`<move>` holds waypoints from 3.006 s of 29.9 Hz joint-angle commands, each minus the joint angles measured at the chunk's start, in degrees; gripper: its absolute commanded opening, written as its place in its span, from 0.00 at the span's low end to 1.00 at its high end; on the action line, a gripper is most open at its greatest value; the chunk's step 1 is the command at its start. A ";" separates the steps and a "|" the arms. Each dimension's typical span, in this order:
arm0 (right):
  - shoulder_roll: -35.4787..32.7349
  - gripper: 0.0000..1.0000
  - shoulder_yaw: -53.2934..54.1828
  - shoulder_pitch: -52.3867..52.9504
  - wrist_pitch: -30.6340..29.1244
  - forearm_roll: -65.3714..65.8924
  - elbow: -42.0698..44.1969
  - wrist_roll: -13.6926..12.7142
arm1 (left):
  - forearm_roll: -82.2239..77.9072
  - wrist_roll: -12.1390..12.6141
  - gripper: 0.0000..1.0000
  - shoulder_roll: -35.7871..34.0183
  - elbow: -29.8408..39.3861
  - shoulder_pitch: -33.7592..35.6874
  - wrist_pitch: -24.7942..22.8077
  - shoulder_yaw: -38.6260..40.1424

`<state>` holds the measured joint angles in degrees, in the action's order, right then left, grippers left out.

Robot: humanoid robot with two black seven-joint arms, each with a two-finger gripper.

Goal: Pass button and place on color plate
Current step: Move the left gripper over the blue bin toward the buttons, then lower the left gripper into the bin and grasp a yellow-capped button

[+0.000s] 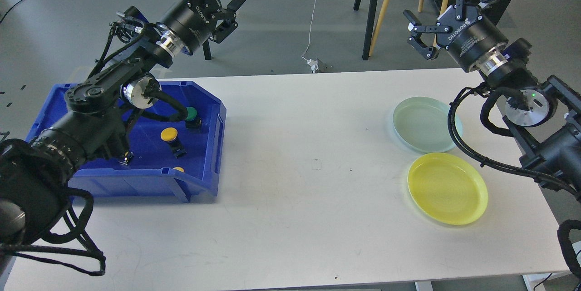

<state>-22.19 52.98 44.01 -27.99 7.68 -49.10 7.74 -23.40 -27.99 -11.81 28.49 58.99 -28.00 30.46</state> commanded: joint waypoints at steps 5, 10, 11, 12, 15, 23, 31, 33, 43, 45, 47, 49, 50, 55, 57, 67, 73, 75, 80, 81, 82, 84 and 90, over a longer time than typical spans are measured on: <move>1.98 1.00 -0.51 0.90 -0.01 0.31 2.43 -0.18 | 1.94 -0.01 1.00 -4.44 -2.91 0.42 0.00 1.00; 1.98 1.00 -0.51 0.55 -0.01 0.31 3.40 -0.18 | 9.85 -0.01 1.00 -6.03 -4.06 -1.68 0.00 2.23; 1.98 1.00 -0.51 0.37 -0.01 0.31 3.40 -0.18 | 11.86 -0.01 1.00 -5.86 -3.62 -2.38 0.00 2.93; 2.07 1.00 -0.51 0.37 -0.01 0.31 3.66 -0.18 | 14.50 -0.01 1.00 -5.77 -3.01 -3.52 0.00 4.42; 2.94 1.00 -0.42 0.46 -0.01 0.23 4.37 -0.09 | 17.07 -0.01 1.00 -6.03 -0.64 -4.76 0.00 8.81; 4.44 1.00 0.20 -0.51 -0.01 0.05 4.19 -0.09 | 0.50 -0.01 1.00 -24.46 19.82 -1.26 0.00 5.23; 4.18 1.00 0.11 -0.51 -0.01 0.05 4.19 -0.09 | -34.21 -0.01 0.99 -38.38 35.23 27.62 0.00 -41.72; 4.09 1.00 -0.07 -0.77 -0.01 0.05 4.19 -0.09 | -43.87 -0.01 0.99 -36.19 35.67 33.70 0.00 -54.13; 3.30 1.00 -0.07 -2.53 -0.01 0.05 4.19 -0.09 | -59.75 -0.01 0.98 -21.07 21.36 26.28 0.00 -70.54; 3.03 1.00 -0.07 -2.53 -0.01 0.14 4.37 -0.09 | -59.75 -0.01 0.98 -19.66 18.81 24.25 0.00 -70.45; 3.03 1.00 -0.07 -2.53 -0.01 0.14 4.37 -0.09 | -59.66 -0.01 0.98 -18.87 16.26 22.05 0.00 -70.45; 3.03 1.00 -0.07 -2.53 -0.01 0.14 4.37 -0.09 | -58.96 -0.01 0.98 -17.90 13.27 19.68 0.40 -70.19; 3.03 1.00 -0.15 -2.53 -0.01 0.14 4.37 -0.09 | -58.87 -0.01 0.98 -17.46 12.13 19.15 0.67 -69.75; 3.12 1.00 -0.33 -2.62 -0.01 0.23 4.46 -0.09 | -58.95 -0.01 0.98 -16.49 10.27 17.83 0.49 -66.50; 3.12 1.00 -0.42 -2.62 -0.01 0.23 4.46 -0.09 | -58.87 -0.01 0.98 -16.40 10.18 17.65 0.58 -66.23; 3.03 1.00 -0.33 -3.76 -0.01 0.23 4.45 -0.09 | -58.78 -0.01 0.98 -13.60 5.97 12.55 0.67 -61.84; 3.03 1.00 -0.33 -3.85 -0.01 0.23 4.46 -0.18 | -58.78 -0.01 0.94 -11.13 1.40 10.18 0.85 -61.75; 3.03 1.00 -0.33 -4.02 -0.01 0.23 4.46 -0.09 | -58.78 -0.01 0.92 -10.26 -0.27 9.74 1.20 -61.84; 3.03 1.00 -0.33 -4.64 -0.01 0.23 4.46 -0.09 | -58.78 -0.01 0.79 -9.46 -1.86 8.42 1.73 -61.84; 3.03 1.00 -0.33 -4.81 -0.01 0.23 4.46 -0.09 | -58.87 -0.01 0.74 -9.46 -1.86 8.33 1.90 -61.84; 3.03 1.00 -0.33 -4.90 -0.01 0.23 4.46 -0.09 | -58.87 -0.01 0.69 -9.46 -1.95 8.33 2.08 -61.84; 3.03 1.00 -0.33 -5.08 -0.01 0.23 4.46 -0.09 | -58.87 -0.01 0.63 -9.37 -1.95 8.33 2.60 -61.92; 3.12 1.00 -0.33 -5.52 -0.01 0.23 4.46 -0.09 | -58.95 -0.01 0.27 -9.55 -2.21 8.42 2.87 -61.92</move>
<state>-19.15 52.65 38.77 -28.00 7.91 -44.65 7.64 -82.33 -28.01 -21.21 26.43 67.34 -25.29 -31.49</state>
